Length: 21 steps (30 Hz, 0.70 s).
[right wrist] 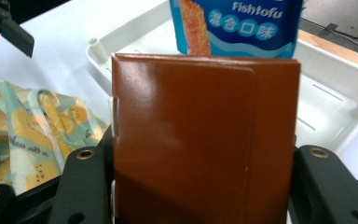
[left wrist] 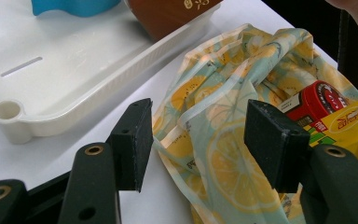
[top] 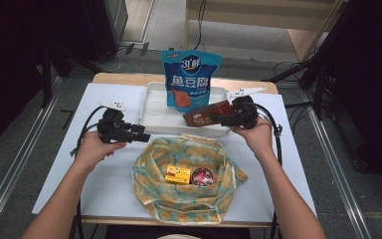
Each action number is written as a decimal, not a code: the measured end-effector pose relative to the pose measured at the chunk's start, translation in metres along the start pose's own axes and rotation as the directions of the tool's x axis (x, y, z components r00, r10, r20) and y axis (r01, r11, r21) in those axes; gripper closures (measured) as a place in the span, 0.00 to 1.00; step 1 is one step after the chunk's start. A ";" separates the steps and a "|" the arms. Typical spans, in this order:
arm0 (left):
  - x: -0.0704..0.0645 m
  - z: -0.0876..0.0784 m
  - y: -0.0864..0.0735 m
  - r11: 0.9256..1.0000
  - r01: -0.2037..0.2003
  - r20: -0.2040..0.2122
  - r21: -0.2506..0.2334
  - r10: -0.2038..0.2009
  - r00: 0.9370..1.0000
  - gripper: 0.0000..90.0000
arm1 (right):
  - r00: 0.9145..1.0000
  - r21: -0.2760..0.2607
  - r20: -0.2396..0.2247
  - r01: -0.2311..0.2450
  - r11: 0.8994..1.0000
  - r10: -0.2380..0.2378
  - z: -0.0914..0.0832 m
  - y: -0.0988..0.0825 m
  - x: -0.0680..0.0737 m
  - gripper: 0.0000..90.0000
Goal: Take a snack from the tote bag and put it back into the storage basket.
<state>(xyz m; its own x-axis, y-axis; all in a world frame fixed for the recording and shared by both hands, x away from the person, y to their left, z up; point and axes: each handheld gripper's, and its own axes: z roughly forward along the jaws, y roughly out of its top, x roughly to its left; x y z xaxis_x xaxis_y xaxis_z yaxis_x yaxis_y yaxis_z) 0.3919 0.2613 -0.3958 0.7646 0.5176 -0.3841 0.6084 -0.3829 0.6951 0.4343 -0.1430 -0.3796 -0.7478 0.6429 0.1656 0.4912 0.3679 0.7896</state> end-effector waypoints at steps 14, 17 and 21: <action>0.000 -0.001 0.000 1.000 -0.001 0.004 -0.004 0.001 1.000 0.47 | 0.999 -0.003 -0.048 0.011 1.000 -0.011 0.022 0.002 0.007 0.50; 0.000 -0.001 0.000 1.000 0.000 0.002 -0.004 0.000 1.000 0.47 | 0.998 -0.003 -0.055 0.019 1.000 -0.019 0.026 0.001 0.009 0.50; 0.000 0.000 0.000 1.000 0.001 0.002 -0.002 -0.001 1.000 0.47 | 0.998 0.003 -0.064 0.023 1.000 -0.023 0.032 0.001 0.011 0.50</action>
<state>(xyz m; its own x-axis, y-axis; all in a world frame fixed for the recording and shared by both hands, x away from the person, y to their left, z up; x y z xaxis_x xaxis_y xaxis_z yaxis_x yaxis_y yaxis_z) 0.3917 0.2615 -0.3957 0.7642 0.5167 -0.3861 0.6090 -0.3807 0.6958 0.4410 -0.1138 -0.3958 -0.7858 0.5902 0.1851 0.4752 0.3844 0.7915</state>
